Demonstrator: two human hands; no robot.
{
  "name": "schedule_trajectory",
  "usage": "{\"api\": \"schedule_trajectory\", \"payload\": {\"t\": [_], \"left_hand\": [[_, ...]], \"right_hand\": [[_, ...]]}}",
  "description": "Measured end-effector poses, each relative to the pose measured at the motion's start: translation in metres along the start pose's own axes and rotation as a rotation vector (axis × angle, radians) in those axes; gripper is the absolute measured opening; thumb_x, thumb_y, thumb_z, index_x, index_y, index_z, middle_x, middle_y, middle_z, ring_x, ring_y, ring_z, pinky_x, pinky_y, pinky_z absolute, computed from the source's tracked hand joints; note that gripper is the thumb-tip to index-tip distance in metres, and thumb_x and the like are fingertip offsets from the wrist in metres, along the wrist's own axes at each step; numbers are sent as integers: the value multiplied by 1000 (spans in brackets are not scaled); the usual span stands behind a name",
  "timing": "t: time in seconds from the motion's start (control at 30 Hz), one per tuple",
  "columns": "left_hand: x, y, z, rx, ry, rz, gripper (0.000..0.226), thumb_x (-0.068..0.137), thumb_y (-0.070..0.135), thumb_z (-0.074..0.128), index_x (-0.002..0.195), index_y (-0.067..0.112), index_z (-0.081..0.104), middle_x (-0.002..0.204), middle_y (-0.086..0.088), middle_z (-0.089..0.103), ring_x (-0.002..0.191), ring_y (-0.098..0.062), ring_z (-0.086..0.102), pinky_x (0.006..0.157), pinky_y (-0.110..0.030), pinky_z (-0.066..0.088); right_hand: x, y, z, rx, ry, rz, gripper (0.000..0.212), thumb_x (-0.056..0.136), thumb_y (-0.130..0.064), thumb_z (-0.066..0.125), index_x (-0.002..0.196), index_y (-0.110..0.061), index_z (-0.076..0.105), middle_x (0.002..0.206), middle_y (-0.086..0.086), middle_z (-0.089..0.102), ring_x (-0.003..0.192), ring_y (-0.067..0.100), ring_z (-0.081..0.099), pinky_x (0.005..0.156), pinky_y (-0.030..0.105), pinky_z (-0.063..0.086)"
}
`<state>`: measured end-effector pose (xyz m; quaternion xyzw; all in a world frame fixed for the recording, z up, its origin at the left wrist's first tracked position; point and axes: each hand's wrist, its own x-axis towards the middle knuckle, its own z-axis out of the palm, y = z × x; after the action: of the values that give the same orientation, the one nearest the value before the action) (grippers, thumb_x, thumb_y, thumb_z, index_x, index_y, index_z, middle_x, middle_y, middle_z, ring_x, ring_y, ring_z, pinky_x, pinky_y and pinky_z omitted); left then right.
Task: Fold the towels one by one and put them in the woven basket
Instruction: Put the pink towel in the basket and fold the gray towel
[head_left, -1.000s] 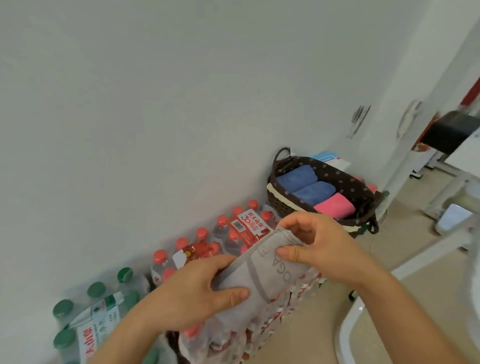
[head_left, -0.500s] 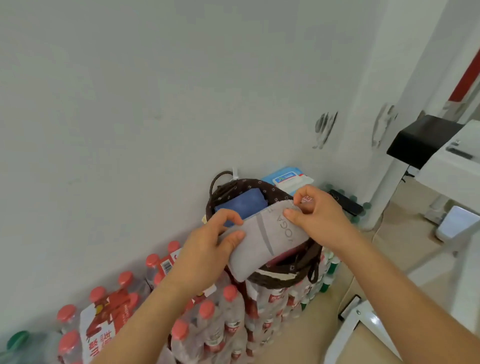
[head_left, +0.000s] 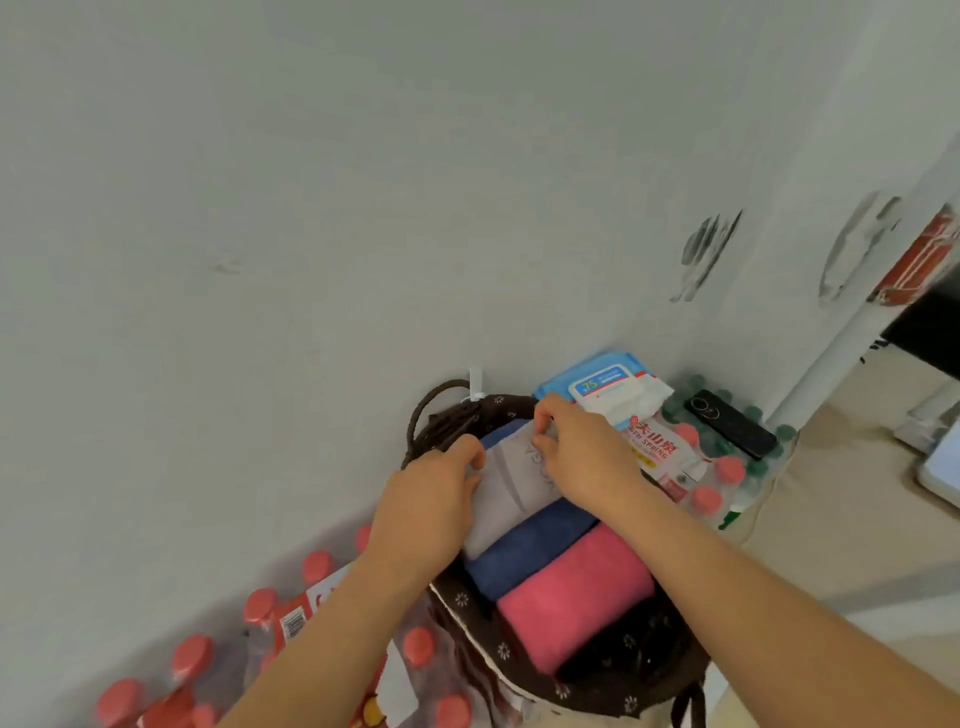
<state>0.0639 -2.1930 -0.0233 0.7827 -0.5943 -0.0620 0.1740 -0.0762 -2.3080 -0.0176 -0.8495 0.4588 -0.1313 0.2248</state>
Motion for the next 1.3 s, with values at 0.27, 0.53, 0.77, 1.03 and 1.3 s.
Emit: {"api": "schedule_trajectory", "payload": {"t": [0.27, 0.53, 0.77, 1.03, 1.3], "left_hand": [[8, -10, 13, 207, -90, 61, 10, 93, 20, 46, 101, 26, 43, 77, 1, 50, 65, -24, 55, 57, -35, 46], [-3, -7, 15, 327, 8, 366, 16, 75, 19, 61, 91, 22, 64, 80, 4, 58, 62, -17, 56, 45, -31, 48], [-11, 5, 26, 408, -45, 194, 23, 67, 20, 80, 77, 19, 60, 66, 2, 55, 43, -21, 48, 35, -28, 41], [-7, 14, 28, 453, -83, 132, 26, 61, 20, 80, 80, 17, 63, 74, -1, 60, 55, -21, 57, 37, -27, 33], [-9, 4, 10, 158, 113, 100, 24, 86, 27, 48, 97, 23, 70, 89, 4, 62, 73, -19, 56, 58, -36, 50]], "right_hand": [[7, 1, -5, -388, 14, -440, 13, 75, -17, 67, 86, -13, 61, 92, 8, 54, 83, 30, 55, 56, 37, 44], [19, 6, -17, -455, -344, -540, 37, 91, -49, 51, 114, -20, 56, 113, 4, 49, 99, 25, 56, 67, 32, 29], [24, 10, -4, -397, -382, -566, 38, 87, -46, 57, 115, -20, 51, 114, 8, 49, 101, 27, 54, 78, 36, 43], [31, 14, 8, -323, -369, -575, 38, 86, -46, 58, 114, -21, 52, 111, 6, 50, 100, 25, 54, 78, 36, 44], [22, 19, -22, -83, -282, -531, 23, 87, -34, 57, 108, -25, 63, 109, -4, 60, 104, 17, 55, 86, 34, 43]]}}
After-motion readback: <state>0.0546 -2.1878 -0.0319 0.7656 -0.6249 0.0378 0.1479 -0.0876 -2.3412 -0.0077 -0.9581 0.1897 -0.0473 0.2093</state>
